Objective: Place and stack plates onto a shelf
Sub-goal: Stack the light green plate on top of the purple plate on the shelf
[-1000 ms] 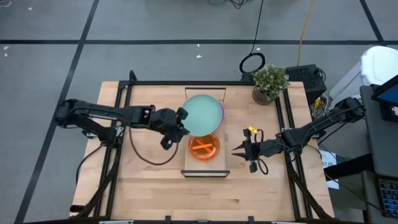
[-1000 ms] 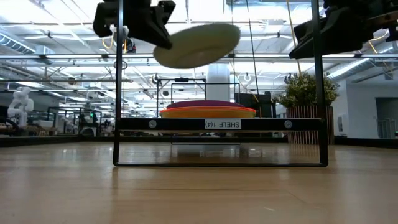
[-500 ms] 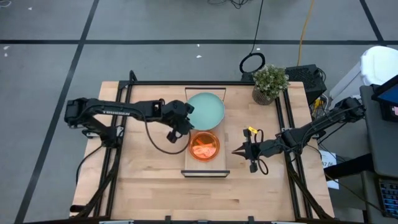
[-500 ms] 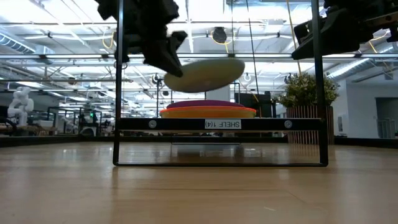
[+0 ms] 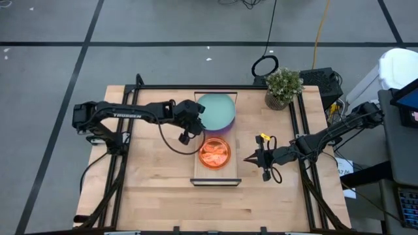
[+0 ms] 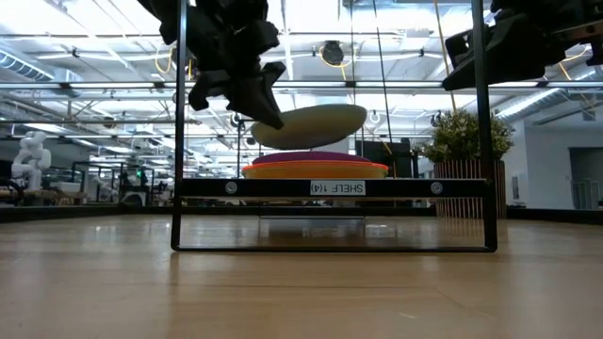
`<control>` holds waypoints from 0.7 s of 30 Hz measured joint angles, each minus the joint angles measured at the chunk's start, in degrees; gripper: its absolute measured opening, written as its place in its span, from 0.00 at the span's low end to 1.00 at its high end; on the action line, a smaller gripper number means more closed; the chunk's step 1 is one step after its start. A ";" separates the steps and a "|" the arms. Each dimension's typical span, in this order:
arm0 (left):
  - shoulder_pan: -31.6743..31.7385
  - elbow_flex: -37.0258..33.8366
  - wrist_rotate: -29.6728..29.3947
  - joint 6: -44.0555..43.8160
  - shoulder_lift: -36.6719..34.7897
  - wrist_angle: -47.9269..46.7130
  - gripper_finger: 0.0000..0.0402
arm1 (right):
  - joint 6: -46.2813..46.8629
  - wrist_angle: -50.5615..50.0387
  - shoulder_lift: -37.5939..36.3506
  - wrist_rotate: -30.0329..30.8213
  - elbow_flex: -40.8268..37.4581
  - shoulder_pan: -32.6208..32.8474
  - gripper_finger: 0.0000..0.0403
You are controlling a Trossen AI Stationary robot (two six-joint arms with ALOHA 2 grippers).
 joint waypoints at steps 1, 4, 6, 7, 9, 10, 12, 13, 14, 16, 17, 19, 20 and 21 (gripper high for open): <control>0.19 0.00 0.00 0.00 0.21 0.36 0.05 | -0.13 0.00 0.00 -0.02 0.00 0.00 0.00; 0.97 0.00 -0.07 -0.02 0.59 0.52 0.05 | -0.99 0.00 0.00 -0.02 0.00 0.00 0.00; 1.24 0.03 -0.07 -0.03 1.14 1.60 0.05 | -1.07 0.02 0.00 -0.02 0.00 0.00 0.00; 1.37 0.09 -0.09 -0.16 1.47 1.93 0.05 | -1.07 0.02 0.00 -0.02 0.00 0.00 0.00; 1.73 -0.03 -0.08 -0.95 2.06 1.04 0.06 | -1.07 0.02 0.00 -0.02 0.00 0.00 0.00; 1.80 -0.04 -0.07 -1.36 2.77 1.67 0.07 | -1.07 0.02 0.00 -0.02 0.00 0.00 0.00; 1.83 0.04 -0.27 -2.00 3.66 2.84 0.10 | -1.12 0.07 0.02 -0.02 0.00 0.00 0.00; 1.83 0.00 -0.31 -2.43 4.09 2.39 0.13 | -1.16 0.17 0.00 -0.02 0.00 0.00 0.00; 1.81 0.00 -0.39 -2.64 4.68 3.12 0.16 | -1.18 0.26 -0.02 -0.02 0.00 0.00 0.00; 1.72 0.04 -0.63 -3.58 5.38 4.28 0.21 | -1.26 0.02 -0.13 -0.02 -0.02 0.00 0.00; 1.74 0.00 -0.66 -4.17 5.44 3.66 0.24 | -1.25 0.17 -0.21 -0.02 -0.02 0.00 0.00; 1.70 0.00 -0.85 -5.45 5.38 4.01 0.29 | -1.43 0.21 -0.57 0.02 -0.01 0.00 0.00; 1.60 0.00 -0.91 -6.37 5.31 3.94 0.30 | -1.68 0.18 -0.82 0.00 -0.04 0.00 0.00; 1.46 0.00 -0.93 -7.56 5.04 3.65 0.32 | -1.70 0.66 -0.97 0.05 -0.04 -0.01 0.00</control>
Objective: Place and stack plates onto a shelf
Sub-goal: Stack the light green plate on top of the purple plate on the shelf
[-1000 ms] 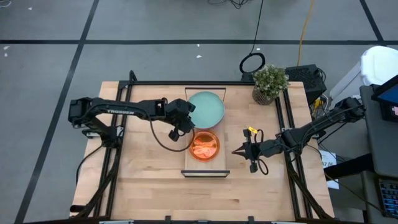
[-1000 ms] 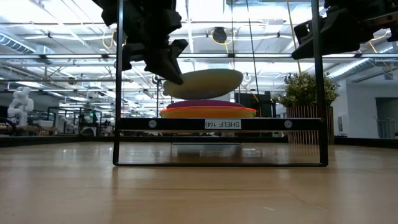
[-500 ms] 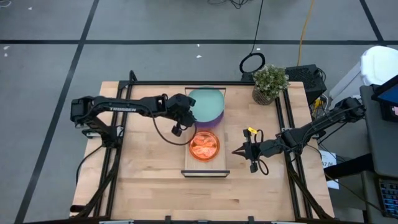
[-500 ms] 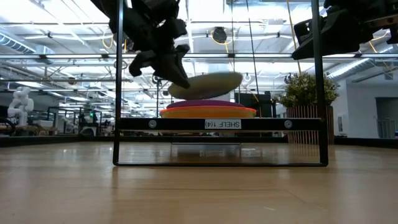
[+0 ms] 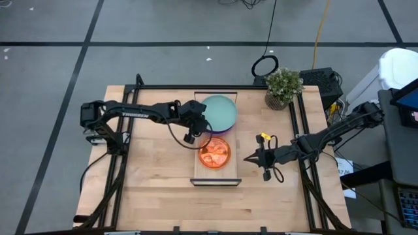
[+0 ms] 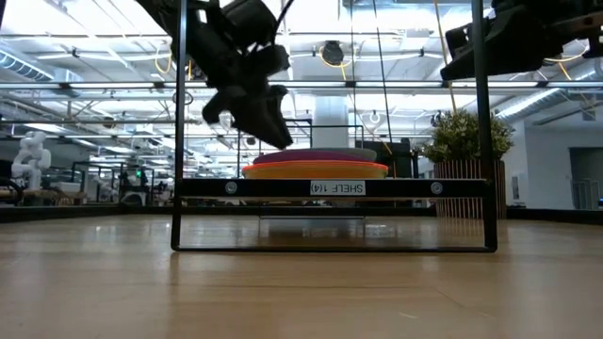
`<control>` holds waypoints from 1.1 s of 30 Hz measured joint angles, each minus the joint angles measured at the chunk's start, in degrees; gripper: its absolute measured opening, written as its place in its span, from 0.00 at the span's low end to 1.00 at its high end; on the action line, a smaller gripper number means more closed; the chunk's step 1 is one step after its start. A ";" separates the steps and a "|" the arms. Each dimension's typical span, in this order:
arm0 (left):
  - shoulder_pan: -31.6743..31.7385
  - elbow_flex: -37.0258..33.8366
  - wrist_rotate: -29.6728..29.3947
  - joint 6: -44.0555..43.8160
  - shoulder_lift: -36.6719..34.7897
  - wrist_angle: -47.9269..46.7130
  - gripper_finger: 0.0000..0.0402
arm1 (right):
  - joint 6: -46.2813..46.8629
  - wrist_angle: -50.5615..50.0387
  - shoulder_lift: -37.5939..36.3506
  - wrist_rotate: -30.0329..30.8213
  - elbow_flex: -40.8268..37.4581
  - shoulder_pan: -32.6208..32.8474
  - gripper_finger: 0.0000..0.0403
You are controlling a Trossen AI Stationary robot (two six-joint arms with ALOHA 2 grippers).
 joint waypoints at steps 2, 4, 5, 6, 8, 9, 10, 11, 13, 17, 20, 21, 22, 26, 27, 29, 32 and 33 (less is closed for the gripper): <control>-0.33 0.00 0.01 -2.64 -1.04 -0.24 0.34 | -0.65 0.26 -0.83 0.13 0.00 -0.06 0.00; -0.80 0.02 0.03 -4.72 -2.58 -0.13 0.35 | -1.51 1.72 -1.72 0.17 0.00 -0.06 0.00; -1.00 0.02 0.00 -5.72 -3.43 -0.65 0.35 | -2.14 2.11 -2.32 0.16 0.00 -0.06 0.00; -1.29 0.02 -0.01 -6.89 -4.20 -1.01 0.35 | -2.59 2.24 -2.91 0.15 0.00 -0.06 0.00; -1.87 0.02 -0.24 -9.79 -6.56 -1.24 0.35 | -3.81 2.67 -4.18 0.17 0.00 -0.07 0.00; -2.17 0.01 -0.36 -11.50 -7.93 -1.55 0.35 | -4.43 2.60 -4.89 0.22 0.00 -0.12 0.00; -2.45 0.02 -0.36 -13.48 -9.19 -1.30 0.35 | -5.26 2.67 -5.68 0.27 0.00 -0.23 0.00; -2.64 0.07 -0.33 -15.74 -10.48 -1.17 0.35 | -5.95 2.64 -6.53 0.46 0.00 -0.49 0.00; -2.91 0.04 -0.39 -20.83 -13.05 -3.13 0.35 | -6.79 2.71 -8.17 1.69 0.00 -0.95 0.00; -3.79 0.04 -0.53 -25.70 -17.77 -6.05 0.35 | -7.11 3.04 -11.28 1.77 0.00 -2.58 0.00; -4.98 0.04 -0.49 -27.14 -20.36 -7.39 0.35 | -9.45 3.27 -12.32 1.83 0.00 -4.87 0.00; -5.41 0.04 -0.47 -27.45 -20.85 -7.95 0.35 | -10.32 4.20 -12.16 1.84 0.00 -6.20 0.00; -5.89 0.04 -0.47 -27.57 -21.15 -7.59 0.35 | -10.91 5.36 -11.84 1.81 0.00 -7.83 0.00; -7.67 0.04 -1.39 -29.28 -21.45 -7.93 0.35 | -11.34 9.98 -8.83 1.62 0.04 -15.66 0.00; -8.17 -0.15 -1.67 -29.82 -21.47 -7.66 0.35 | -11.31 10.63 -7.71 1.18 0.04 -17.70 0.00; -9.21 -1.38 -2.65 -30.39 -21.54 -6.14 0.35 | -10.89 12.06 -5.09 -1.33 0.04 -21.92 0.00; -10.54 -4.53 -4.04 -31.65 -21.50 -3.95 0.35 | -9.07 12.84 -0.75 -4.94 0.04 -27.91 0.00; -10.86 -5.68 -4.36 -32.17 -21.50 -3.46 0.35 | -8.73 13.18 0.65 -5.75 0.04 -29.76 0.00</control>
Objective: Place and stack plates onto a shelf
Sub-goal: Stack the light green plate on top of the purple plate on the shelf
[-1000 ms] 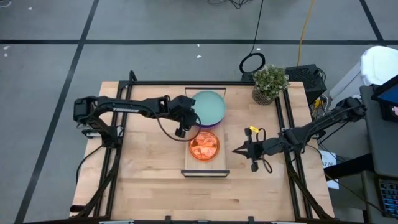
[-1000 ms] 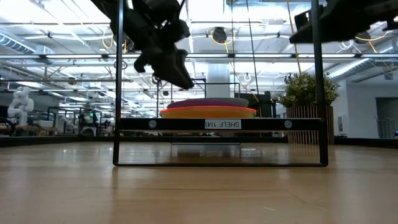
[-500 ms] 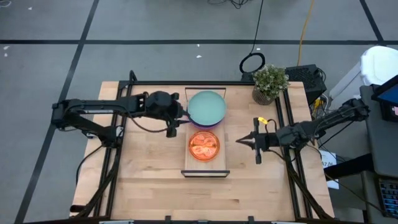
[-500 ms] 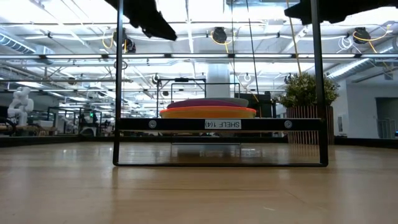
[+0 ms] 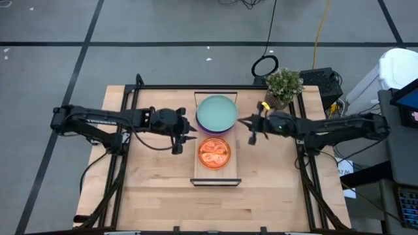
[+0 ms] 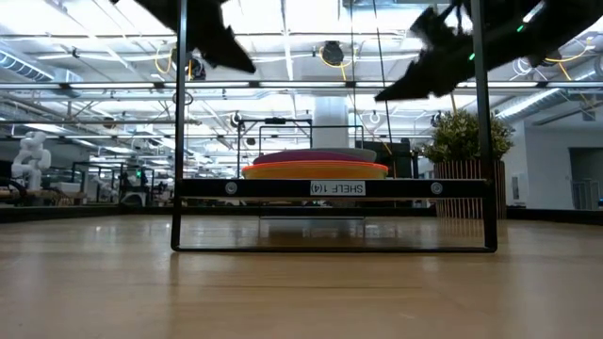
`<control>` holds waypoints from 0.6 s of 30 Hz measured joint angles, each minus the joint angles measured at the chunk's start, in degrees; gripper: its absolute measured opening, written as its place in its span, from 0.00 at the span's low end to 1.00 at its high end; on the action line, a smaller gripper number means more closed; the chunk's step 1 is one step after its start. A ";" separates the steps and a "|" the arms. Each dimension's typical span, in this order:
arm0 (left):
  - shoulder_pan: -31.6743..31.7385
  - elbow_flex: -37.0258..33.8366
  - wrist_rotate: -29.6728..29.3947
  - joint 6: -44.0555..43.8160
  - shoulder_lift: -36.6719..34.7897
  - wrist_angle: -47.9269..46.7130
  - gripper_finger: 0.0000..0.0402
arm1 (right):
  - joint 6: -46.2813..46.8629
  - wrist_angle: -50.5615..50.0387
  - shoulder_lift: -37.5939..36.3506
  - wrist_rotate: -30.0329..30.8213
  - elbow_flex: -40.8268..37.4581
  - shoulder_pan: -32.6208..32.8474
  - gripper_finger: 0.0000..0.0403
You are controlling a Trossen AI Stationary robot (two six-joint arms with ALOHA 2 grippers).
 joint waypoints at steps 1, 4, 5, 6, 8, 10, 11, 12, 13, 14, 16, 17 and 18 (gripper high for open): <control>-0.29 -1.10 -0.11 -0.61 0.00 0.27 0.35 | 0.49 0.29 1.23 -0.18 -0.07 -1.62 0.00; -0.68 -3.99 -0.91 -2.70 0.00 0.41 0.35 | 1.59 5.09 4.42 -0.23 -1.41 -6.09 0.00; -0.68 -4.87 -1.42 -3.49 0.00 0.37 0.35 | 1.72 6.52 5.14 -0.28 -2.08 -7.45 0.00; -0.66 -5.65 -1.86 -4.20 0.02 0.41 0.35 | 1.80 8.10 5.88 -0.31 -2.71 -8.63 0.00; -0.64 -6.83 -3.06 -5.34 0.02 0.42 0.35 | 1.87 10.78 7.27 -0.33 -3.91 -10.77 0.00; -0.64 -7.33 -3.78 -5.91 0.02 0.41 0.35 | 1.91 12.83 8.43 -1.64 -5.18 -12.67 0.00; -0.64 -7.35 -4.16 -5.93 0.02 0.42 0.35 | 1.94 14.01 9.00 -3.09 -5.70 -13.56 0.00; -0.64 -7.35 -4.51 -5.91 0.02 0.53 0.35 | 2.26 15.05 9.61 -4.50 -6.13 -14.35 0.00; -0.64 -7.35 -4.70 -5.83 0.00 0.69 0.35 | 2.92 15.85 10.15 -5.80 -6.40 -14.96 0.00; -0.64 -7.35 -4.74 -5.80 0.00 0.74 0.35 | 3.55 16.42 10.65 -6.37 -6.61 -15.57 0.00; -0.62 -7.35 -4.83 -5.82 0.00 0.76 0.35 | 4.05 16.46 11.64 -6.38 -6.64 -16.38 0.00; -0.62 -7.35 -4.89 -5.90 0.00 0.91 0.35 | 4.07 16.46 12.19 -6.36 -6.64 -16.67 0.00; -0.62 -7.35 -5.08 -5.94 0.00 0.99 0.35 | 4.12 16.76 12.76 -6.36 -6.67 -16.92 0.00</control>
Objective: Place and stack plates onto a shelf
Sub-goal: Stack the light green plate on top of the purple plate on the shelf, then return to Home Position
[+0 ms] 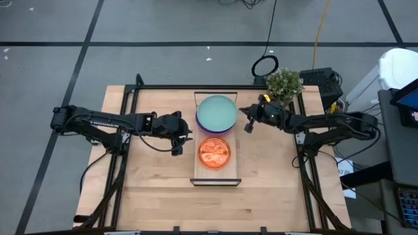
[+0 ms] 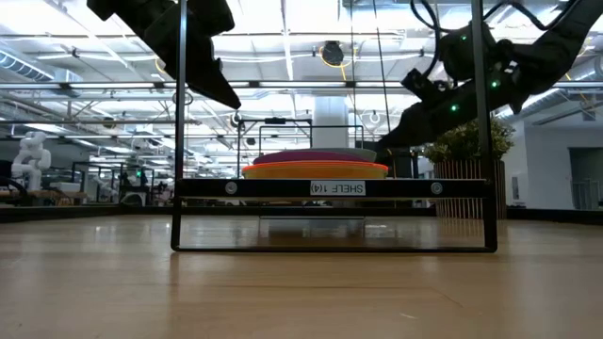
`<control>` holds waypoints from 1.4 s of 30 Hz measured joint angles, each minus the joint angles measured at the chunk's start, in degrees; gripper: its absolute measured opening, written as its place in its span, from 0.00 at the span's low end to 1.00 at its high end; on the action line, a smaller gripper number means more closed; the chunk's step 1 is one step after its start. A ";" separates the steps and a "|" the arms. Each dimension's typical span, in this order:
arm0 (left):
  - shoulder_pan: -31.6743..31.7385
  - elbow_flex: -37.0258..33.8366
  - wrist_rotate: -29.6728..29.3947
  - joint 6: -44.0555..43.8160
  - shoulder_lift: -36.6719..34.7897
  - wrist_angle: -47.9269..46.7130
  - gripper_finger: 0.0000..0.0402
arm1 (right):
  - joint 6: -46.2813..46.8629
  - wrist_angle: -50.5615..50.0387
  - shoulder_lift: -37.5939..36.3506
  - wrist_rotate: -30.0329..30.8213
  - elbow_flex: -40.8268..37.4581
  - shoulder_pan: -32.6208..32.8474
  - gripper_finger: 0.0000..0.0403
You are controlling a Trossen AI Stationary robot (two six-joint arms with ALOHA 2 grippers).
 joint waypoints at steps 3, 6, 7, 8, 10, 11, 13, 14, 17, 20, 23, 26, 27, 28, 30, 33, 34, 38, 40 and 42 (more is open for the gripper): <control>0.02 0.00 -0.13 -0.20 0.00 -0.02 0.35 | 1.18 1.05 1.95 -0.02 0.00 -0.28 0.00; 0.02 0.00 -0.13 -0.20 0.00 -0.02 0.35 | 1.79 1.57 4.28 -0.04 0.00 -0.31 0.00; 0.02 0.00 -0.13 -0.20 0.00 -0.02 0.35 | 1.81 1.94 4.85 -0.02 0.00 -0.29 0.00; 0.02 0.00 -0.13 -0.18 0.00 -0.02 0.35 | 1.81 2.50 5.25 -0.02 0.00 -0.30 0.00; 0.02 0.00 -0.13 -0.18 0.00 -0.02 0.35 | 2.01 3.17 5.73 -0.03 0.00 -0.29 0.00; 0.02 0.00 -0.13 -0.17 0.00 -0.02 0.35 | 2.24 3.22 5.76 -0.29 0.00 -0.29 0.00; 0.02 0.00 -0.13 0.14 0.00 -0.02 0.35 | 2.74 3.91 5.75 -2.65 0.00 -0.29 0.00; 0.02 0.00 -0.13 0.27 0.00 -0.02 0.35 | 3.09 4.24 5.74 -3.89 0.00 -0.29 0.00; 0.02 0.00 -0.13 0.47 0.00 -0.04 0.35 | 3.94 4.44 5.46 -4.56 -0.01 -0.18 0.00; 0.02 0.00 -0.13 0.49 0.00 -0.04 0.35 | 3.91 4.34 4.56 -4.52 -0.01 0.08 0.00; 0.04 0.00 -0.13 1.39 0.00 1.80 0.35 | 3.91 3.45 2.26 -4.52 -0.02 0.89 0.00; -0.29 0.00 -0.15 2.74 0.00 5.36 0.35 | 3.80 1.23 -1.31 -5.83 -0.02 2.52 0.00; -0.41 0.00 -0.13 2.93 0.00 6.32 0.35 | 3.78 0.41 -2.73 -7.14 -0.02 3.18 0.00; -0.58 0.00 -0.17 3.10 -0.18 6.80 0.35 | 3.87 -0.17 -4.19 -8.32 -0.02 3.93 0.00; -1.13 -0.02 -0.13 3.69 -1.80 5.98 0.35 | 4.83 -2.40 -7.31 -9.28 -0.02 5.82 0.00; -1.71 -0.54 -0.11 3.93 -5.12 6.75 0.35 | 6.52 -5.73 -12.09 -8.98 -0.02 8.87 0.00; -1.99 -1.57 -0.12 3.91 -6.50 7.74 0.35 | 6.86 -6.34 -13.54 -8.95 -0.04 10.00 0.00; -3.54 -9.76 -0.14 2.48 -13.61 14.98 0.34 | 8.28 -7.88 -18.83 -8.70 -0.04 13.91 0.00; -4.44 -15.09 -0.26 0.29 -17.61 18.00 0.31 | 8.99 -9.43 -21.16 -8.66 -0.04 15.65 0.00; -5.32 -19.68 -1.41 -1.39 -21.83 19.90 0.26 | 10.00 -10.79 -22.71 -8.13 -0.04 17.48 0.00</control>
